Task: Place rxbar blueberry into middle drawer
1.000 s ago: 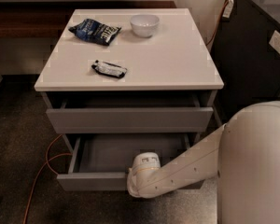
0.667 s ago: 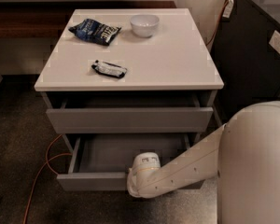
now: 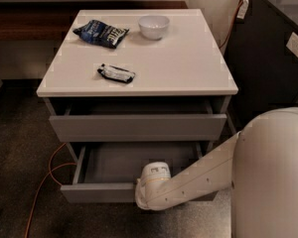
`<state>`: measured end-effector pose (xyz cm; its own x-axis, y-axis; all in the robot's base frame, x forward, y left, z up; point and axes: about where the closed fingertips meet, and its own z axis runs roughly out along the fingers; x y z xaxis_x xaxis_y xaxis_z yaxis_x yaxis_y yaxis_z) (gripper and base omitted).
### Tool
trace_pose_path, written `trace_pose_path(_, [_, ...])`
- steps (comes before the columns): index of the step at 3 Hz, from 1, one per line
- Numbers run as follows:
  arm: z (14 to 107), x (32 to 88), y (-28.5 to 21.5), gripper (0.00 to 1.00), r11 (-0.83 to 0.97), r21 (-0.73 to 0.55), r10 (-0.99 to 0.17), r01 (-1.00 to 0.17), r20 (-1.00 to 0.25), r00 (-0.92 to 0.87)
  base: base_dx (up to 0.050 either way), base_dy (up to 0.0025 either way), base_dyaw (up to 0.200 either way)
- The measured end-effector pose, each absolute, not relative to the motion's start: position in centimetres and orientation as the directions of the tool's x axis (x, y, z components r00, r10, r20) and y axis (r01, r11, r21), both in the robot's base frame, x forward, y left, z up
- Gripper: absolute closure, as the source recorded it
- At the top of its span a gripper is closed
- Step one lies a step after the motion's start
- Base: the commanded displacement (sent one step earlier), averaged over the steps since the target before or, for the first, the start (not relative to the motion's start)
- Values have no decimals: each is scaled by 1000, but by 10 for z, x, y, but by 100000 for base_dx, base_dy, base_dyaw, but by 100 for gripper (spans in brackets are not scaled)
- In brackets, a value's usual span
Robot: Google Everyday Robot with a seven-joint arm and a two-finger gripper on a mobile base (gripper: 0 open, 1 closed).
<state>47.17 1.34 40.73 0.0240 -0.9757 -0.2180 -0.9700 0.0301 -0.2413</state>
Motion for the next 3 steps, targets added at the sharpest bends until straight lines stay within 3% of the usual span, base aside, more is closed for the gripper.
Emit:
trace_pose_path(1, [407,472,13,100,30,-241,-976,-970,-218,24,0,0,0])
trace_pose_path(2, [407,472,13,83,30,-241,-976,-970,-218,24,0,0,0])
trace_pose_path(3, [407,472,13,59,30,-241,-976,-970,-218,24,0,0,0])
